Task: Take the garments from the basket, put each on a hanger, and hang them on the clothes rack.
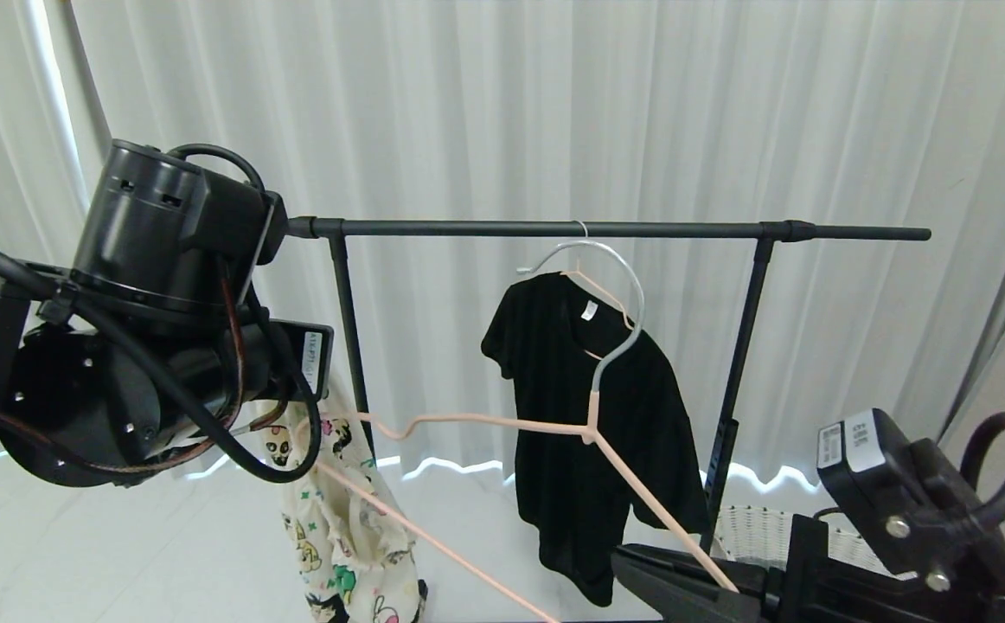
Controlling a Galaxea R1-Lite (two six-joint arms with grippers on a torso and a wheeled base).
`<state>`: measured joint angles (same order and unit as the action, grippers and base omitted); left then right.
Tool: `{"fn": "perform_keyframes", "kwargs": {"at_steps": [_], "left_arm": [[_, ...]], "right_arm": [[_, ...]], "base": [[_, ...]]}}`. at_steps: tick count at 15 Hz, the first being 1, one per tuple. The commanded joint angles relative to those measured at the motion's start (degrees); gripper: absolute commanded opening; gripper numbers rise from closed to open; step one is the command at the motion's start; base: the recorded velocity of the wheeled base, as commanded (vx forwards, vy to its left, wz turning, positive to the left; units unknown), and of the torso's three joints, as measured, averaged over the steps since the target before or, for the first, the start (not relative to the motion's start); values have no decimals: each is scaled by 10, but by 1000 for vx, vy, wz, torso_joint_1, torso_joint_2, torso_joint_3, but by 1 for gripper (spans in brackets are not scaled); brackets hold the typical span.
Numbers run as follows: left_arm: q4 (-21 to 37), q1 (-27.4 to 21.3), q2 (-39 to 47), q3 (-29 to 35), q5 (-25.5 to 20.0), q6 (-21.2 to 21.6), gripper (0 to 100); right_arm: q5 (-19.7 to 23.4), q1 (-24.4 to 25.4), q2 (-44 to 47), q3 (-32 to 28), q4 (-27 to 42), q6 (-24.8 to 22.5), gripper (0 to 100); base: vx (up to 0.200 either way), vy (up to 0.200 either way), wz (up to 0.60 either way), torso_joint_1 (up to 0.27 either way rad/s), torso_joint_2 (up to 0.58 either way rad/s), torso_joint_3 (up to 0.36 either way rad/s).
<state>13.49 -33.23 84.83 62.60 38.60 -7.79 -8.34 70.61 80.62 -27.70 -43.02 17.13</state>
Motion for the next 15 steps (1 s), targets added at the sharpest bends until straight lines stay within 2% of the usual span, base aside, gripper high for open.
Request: {"fn": "perform_keyframes", "kwargs": {"at_steps": [1, 7, 12, 15], "left_arm": [[0, -2, -11, -5, -5, 4, 0], [0, -21, -13, -13, -6, 5, 0], [-1, -23, -18, -11, -7, 1, 0], [0, -46, -46, -13, -40, 3, 0]], "right_arm": [[-8, -7, 36, -1, -15, 4, 0], [-9, -43, 61, -49, -17, 4, 0], [-9, -45, 98, -98, -17, 3, 0], [-7, -43, 134, -126, -17, 0, 0]], "base": [[0, 0, 0, 0, 0, 0], [0, 0, 0, 0, 0, 0], [0, 0, 0, 0, 0, 0], [0, 0, 0, 0, 0, 0]]}}
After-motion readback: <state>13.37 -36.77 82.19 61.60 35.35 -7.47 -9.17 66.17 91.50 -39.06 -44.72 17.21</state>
